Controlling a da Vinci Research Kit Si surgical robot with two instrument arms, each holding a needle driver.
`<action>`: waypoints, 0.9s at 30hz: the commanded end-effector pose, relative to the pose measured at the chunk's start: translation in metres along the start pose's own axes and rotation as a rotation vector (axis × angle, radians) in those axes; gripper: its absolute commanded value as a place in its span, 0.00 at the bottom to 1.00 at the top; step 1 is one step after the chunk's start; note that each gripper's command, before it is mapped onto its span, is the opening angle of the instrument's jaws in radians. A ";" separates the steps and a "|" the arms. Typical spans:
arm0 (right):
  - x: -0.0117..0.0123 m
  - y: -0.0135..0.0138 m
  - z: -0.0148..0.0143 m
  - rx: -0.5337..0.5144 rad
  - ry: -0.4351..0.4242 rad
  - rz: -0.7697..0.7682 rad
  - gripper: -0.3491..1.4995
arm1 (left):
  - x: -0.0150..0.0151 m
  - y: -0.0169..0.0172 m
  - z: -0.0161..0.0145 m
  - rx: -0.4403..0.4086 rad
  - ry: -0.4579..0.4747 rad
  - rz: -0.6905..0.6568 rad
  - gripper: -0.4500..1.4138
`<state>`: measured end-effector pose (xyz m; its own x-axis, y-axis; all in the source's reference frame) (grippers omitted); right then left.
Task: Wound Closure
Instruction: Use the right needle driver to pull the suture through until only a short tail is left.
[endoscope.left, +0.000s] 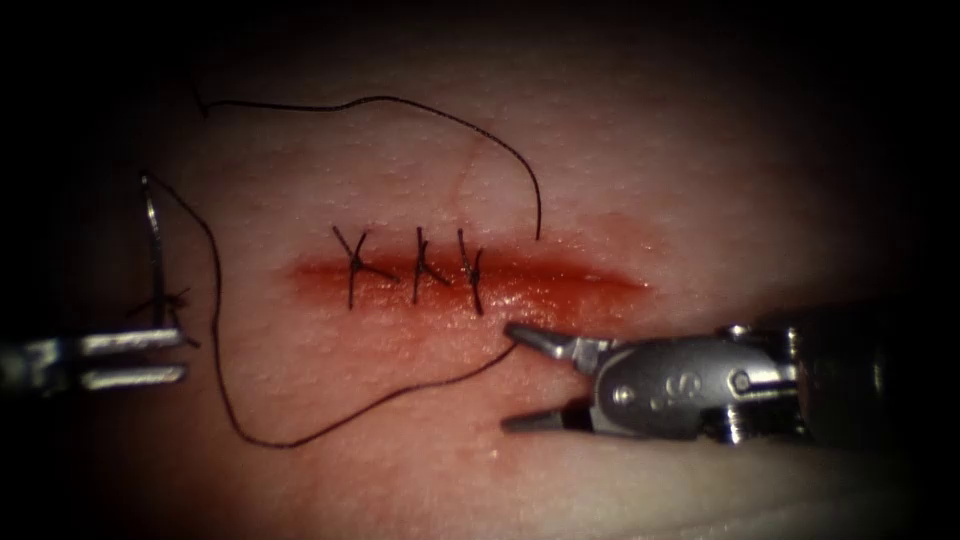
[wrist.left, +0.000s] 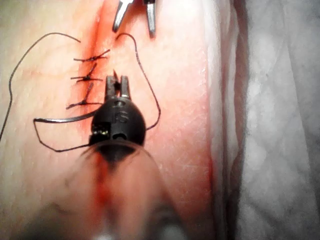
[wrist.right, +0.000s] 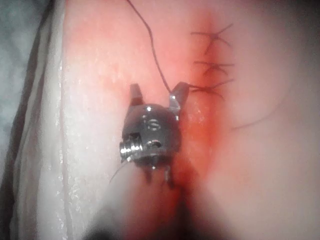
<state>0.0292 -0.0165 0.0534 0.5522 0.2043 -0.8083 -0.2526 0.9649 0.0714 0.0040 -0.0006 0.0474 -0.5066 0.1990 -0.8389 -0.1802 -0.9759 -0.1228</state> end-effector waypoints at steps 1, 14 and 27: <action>-0.0006 0.0003 0.0014 0.005 -0.006 -0.001 0.78 | -0.0002 0.0000 0.0007 -0.001 0.003 0.001 0.00; -0.0010 -0.0002 0.0005 0.007 -0.066 0.129 0.00 | -0.0003 -0.0003 0.0007 0.002 0.004 -0.001 0.00; 0.0066 -0.0109 -0.0042 0.046 -0.038 0.139 0.00 | -0.0030 -0.0052 0.0008 0.143 0.015 0.073 0.00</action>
<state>0.0314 -0.0257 0.0445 0.5484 0.3398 -0.7640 -0.2947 0.9336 0.2037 0.0064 0.0042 0.0505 -0.5046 0.1266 -0.8540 -0.2760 -0.9609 0.0207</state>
